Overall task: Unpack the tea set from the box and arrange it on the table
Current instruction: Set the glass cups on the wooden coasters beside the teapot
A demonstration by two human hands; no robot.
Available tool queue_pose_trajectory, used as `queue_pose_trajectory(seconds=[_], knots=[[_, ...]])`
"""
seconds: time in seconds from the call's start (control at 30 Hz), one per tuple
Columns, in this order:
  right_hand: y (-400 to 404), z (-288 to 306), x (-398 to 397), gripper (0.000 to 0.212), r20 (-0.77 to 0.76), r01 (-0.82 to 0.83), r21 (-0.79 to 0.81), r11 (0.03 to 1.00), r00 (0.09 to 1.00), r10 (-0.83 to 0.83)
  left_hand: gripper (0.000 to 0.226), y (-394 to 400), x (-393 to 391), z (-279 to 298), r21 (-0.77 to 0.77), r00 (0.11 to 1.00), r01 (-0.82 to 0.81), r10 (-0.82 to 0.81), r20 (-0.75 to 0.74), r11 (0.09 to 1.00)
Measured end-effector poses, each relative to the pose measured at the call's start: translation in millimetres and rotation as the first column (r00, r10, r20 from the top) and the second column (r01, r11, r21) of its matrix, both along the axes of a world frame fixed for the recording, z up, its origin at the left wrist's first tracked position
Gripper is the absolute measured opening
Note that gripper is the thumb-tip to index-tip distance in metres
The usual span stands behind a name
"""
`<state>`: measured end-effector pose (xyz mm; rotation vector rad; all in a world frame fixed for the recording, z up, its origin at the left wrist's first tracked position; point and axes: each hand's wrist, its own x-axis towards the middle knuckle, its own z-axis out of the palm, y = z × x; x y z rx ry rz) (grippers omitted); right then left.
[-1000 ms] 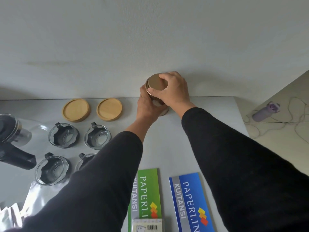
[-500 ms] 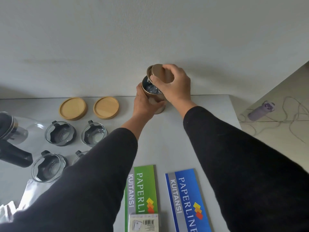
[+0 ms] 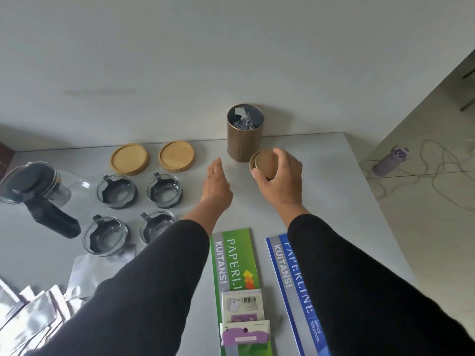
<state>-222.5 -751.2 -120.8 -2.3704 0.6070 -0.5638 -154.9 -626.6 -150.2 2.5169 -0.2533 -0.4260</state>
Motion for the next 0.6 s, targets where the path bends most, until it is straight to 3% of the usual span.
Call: queue_pose_trajectory(seconds=[0.17, 0.33, 0.5, 0.6], knots=[[20.3, -17.2, -12.8, 0.068, -0.196, -0.072, 0.068, 0.995, 0.977, 0.084, 0.073, 13.4, -19.8, -12.1, 0.098, 0.995, 0.087, -0.082, -0.05, 0.991], [16.1, -29.8, -5.9, 0.069, -0.269, -0.053, 0.115, 0.992, 0.96, 0.082, 0.071, 19.7, -24.6, -18.9, 0.167, 0.988, 0.157, -0.154, -0.03, 0.973], [10.2, -45.5, -10.7, 0.072, -0.313, -0.082, 0.137, 0.987, 0.942, 0.122, 0.069, 20.9, -29.6, -12.2, 0.111, 0.994, 0.113, -0.111, -0.019, 0.987], [7.5, -44.8, -14.5, 0.072, -0.339, -0.108, 0.13, 0.986, 0.929, 0.147, 0.069, 24.5, -41.1, -2.8, 0.121, 0.995, 0.065, -0.074, 0.073, 0.99]])
